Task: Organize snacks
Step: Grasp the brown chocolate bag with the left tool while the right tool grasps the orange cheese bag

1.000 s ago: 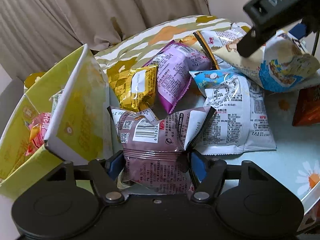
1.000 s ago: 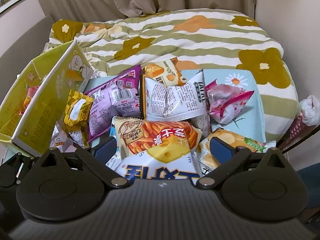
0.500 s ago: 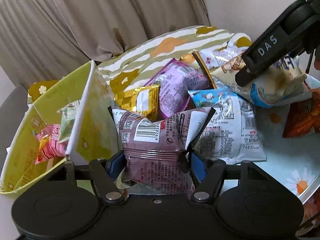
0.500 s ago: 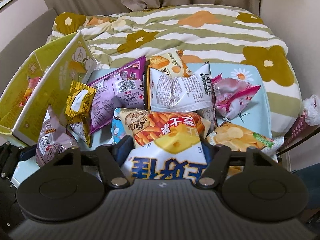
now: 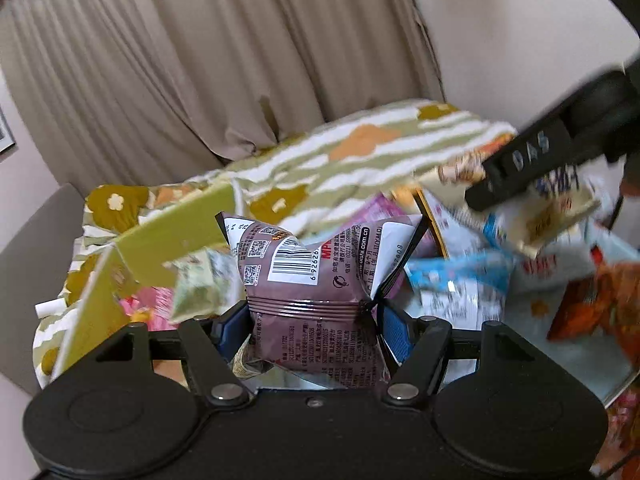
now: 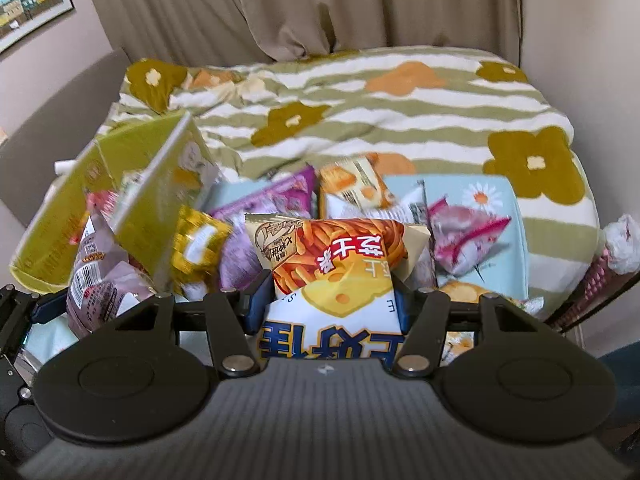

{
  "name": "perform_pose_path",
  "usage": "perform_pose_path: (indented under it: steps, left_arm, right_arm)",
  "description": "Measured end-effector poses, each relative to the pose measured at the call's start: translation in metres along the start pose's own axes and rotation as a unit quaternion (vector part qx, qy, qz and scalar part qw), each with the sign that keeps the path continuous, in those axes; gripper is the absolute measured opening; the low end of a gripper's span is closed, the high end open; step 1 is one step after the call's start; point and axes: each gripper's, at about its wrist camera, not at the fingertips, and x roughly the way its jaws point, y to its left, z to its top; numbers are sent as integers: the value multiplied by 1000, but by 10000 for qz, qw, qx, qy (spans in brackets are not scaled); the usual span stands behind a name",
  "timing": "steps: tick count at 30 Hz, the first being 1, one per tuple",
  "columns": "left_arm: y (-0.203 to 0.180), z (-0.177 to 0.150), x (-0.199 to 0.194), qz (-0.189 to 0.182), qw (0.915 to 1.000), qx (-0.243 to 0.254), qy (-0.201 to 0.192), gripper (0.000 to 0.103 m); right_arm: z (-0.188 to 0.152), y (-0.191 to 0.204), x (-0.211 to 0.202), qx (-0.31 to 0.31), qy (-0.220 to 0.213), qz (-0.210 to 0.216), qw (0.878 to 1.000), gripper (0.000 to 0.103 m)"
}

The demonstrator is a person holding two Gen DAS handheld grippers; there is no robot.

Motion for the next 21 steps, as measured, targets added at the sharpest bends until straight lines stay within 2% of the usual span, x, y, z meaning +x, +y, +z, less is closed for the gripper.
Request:
perform_pose_path:
  steps: [6,12,16,21]
  left_arm:
    - [48,21,-25,160,9984,-427,-320,72]
    - [113,29,-27,428,9960,-675,-406,72]
    - [155,26,-13,484,9954,-793,-218,72]
    - [196,16,17,402,9949,-900,217,73]
  right_arm:
    - [20,38,-24,-198,-368,258,9988,72]
    - [43,93,-35,-293,-695,451,9961,72]
    - [55,135,-28,-376,-774,582,9946,72]
    - [66,186,-5,-443,-736,655,9941,72]
